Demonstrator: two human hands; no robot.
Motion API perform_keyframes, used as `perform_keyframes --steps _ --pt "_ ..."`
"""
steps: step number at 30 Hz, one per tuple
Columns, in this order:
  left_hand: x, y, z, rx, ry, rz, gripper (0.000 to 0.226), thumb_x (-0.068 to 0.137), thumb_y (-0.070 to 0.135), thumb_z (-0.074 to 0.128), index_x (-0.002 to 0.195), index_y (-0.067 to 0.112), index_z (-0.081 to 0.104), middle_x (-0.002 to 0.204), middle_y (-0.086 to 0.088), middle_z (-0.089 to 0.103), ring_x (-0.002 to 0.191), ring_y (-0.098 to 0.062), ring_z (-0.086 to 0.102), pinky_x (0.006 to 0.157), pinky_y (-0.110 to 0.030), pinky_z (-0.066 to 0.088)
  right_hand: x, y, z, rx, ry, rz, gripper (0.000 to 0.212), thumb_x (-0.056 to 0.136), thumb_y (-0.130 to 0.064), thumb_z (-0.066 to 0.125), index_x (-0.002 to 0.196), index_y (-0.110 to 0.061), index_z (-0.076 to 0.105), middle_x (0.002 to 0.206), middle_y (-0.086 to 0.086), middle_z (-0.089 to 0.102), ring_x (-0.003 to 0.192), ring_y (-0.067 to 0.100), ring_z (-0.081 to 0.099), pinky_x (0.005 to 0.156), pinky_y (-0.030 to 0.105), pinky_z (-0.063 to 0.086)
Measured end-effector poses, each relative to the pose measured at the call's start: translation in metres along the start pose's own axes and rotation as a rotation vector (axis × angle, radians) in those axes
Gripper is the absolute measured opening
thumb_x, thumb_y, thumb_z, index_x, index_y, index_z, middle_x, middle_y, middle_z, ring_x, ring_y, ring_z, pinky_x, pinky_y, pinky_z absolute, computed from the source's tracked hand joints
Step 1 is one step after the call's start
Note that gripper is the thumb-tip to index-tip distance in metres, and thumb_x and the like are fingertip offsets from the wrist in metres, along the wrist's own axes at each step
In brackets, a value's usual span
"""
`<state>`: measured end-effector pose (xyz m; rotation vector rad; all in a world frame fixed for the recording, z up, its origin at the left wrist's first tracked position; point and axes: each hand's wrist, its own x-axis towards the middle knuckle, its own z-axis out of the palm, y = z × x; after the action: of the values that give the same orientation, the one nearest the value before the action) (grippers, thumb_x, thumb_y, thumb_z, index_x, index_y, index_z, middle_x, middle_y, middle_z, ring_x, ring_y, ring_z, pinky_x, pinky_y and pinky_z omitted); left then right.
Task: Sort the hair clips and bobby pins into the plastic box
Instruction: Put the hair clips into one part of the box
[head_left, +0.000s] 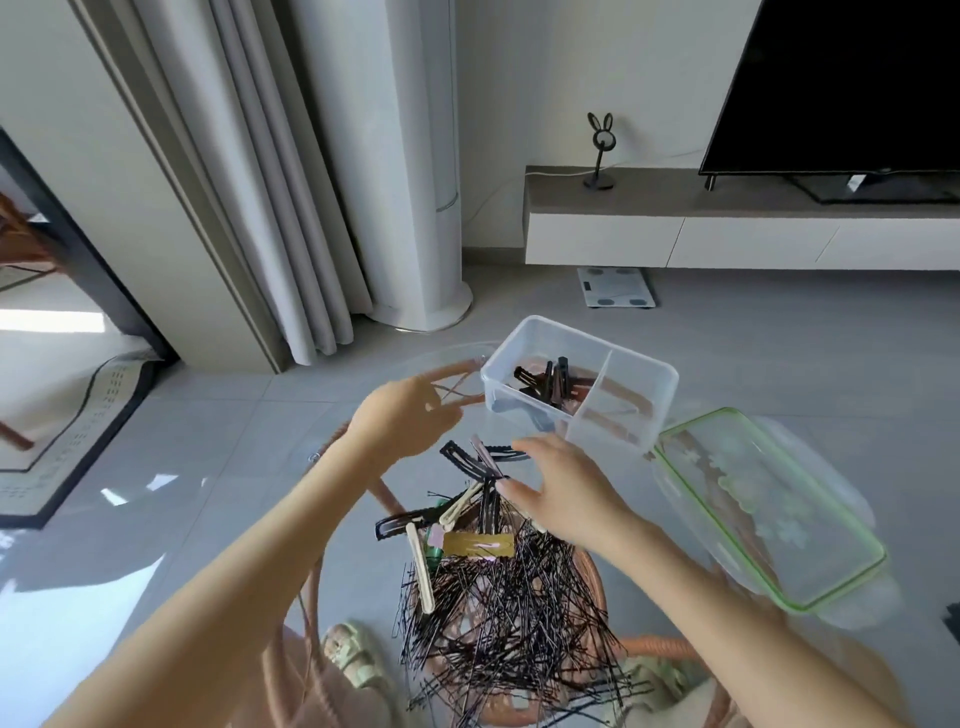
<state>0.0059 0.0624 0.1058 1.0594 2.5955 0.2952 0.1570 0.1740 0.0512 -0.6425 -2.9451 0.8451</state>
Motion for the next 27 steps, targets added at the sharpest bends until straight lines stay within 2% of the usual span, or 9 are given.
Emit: perform_keyframes --steps 3,5,11,14,17,19,21,23,27 --pt "-0.028 -0.035 0.029 0.114 -0.144 -0.129 0.065 0.084 0.062 0.046 0.127 0.014 0.054 0.122 -0.002 0.066 0.110 -0.020 0.061 0.094 -0.034 0.050 0.019 -0.008 0.024 -0.138 -0.002 0.049 0.071 0.086 -0.057 0.046 0.140 -0.013 0.031 0.145 0.010 0.038 0.133 0.027 0.035 0.107 0.051 0.033" --pt "-0.040 -0.047 0.048 0.047 -0.180 -0.145 0.077 0.075 0.071 0.047 0.128 0.015 0.052 0.126 -0.004 0.062 0.116 -0.022 0.057 0.099 -0.037 0.047 0.028 -0.015 0.032 -0.249 0.024 0.067 0.070 0.086 -0.059 0.044 0.137 -0.012 0.034 0.141 0.012 0.042 0.130 0.030 0.036 0.105 0.047 0.036" --pt "-0.057 -0.033 0.077 -0.124 -0.030 -0.170 0.075 0.072 0.068 0.058 0.126 0.017 0.051 0.122 -0.011 0.057 0.112 -0.026 0.054 0.088 -0.036 0.049 0.036 -0.027 0.033 -0.305 0.048 0.111 0.059 0.082 -0.057 0.053 0.115 -0.009 0.052 0.124 0.014 0.052 0.118 0.031 0.041 0.092 0.039 0.040" --pt "-0.054 -0.024 0.083 -0.140 0.048 -0.195 0.062 0.075 0.061 0.059 0.112 0.011 0.059 0.107 -0.011 0.065 0.099 -0.027 0.059 0.077 -0.033 0.049 0.036 -0.031 0.032 -0.216 -0.012 0.171 0.053 0.082 -0.052 0.058 0.113 -0.009 0.052 0.116 0.010 0.060 0.112 0.029 0.051 0.091 0.039 0.039" --pt "-0.050 -0.018 0.080 -0.151 -0.010 -0.191 0.046 0.079 0.053 0.061 0.083 0.007 0.063 0.077 -0.007 0.068 0.070 -0.021 0.062 0.054 -0.026 0.045 0.035 -0.034 0.026 -0.111 -0.075 0.215 0.036 0.083 -0.044 0.060 0.089 -0.011 0.051 0.088 0.002 0.060 0.095 0.024 0.060 0.081 0.037 0.036" --pt "-0.049 -0.016 0.075 -0.135 -0.083 -0.173 0.044 0.080 0.049 0.061 0.061 0.010 0.054 0.052 0.000 0.051 0.041 -0.009 0.046 0.038 -0.018 0.030 0.033 -0.036 0.023 -0.051 -0.120 0.236 0.034 0.082 -0.038 0.063 0.071 -0.013 0.043 0.069 -0.001 0.050 0.079 0.023 0.057 0.087 0.040 0.039" --pt "-0.048 -0.015 0.069 -0.149 -0.142 -0.152 0.052 0.081 0.045 0.062 0.046 0.013 0.040 0.038 0.003 0.035 0.027 -0.008 0.028 0.031 -0.014 0.018 0.031 -0.037 0.023 -0.032 -0.137 0.236 0.036 0.082 -0.034 0.063 0.064 -0.013 0.039 0.065 0.000 0.047 0.075 0.024 0.055 0.097 0.043 0.037" --pt "-0.048 -0.015 0.065 -0.188 -0.182 -0.142 0.053 0.080 0.041 0.064 0.045 0.013 0.037 0.033 0.004 0.031 0.024 -0.009 0.023 0.032 -0.014 0.017 0.028 -0.039 0.023 -0.018 -0.124 0.225 0.033 0.084 -0.032 0.061 0.066 -0.012 0.041 0.070 0.004 0.051 0.081 0.027 0.060 0.099 0.043 0.036" --pt "-0.050 -0.017 0.056 -0.222 -0.196 -0.190 0.029 0.075 0.032 0.072 0.065 0.007 0.060 0.041 0.005 0.039 0.031 -0.006 0.031 0.034 -0.014 0.023 0.019 -0.034 0.023 0.073 -0.050 0.189 0.034 0.085 -0.028 0.060 0.058 -0.017 0.042 0.060 -0.002 0.050 0.071 0.022 0.052 0.088 0.039 0.039"
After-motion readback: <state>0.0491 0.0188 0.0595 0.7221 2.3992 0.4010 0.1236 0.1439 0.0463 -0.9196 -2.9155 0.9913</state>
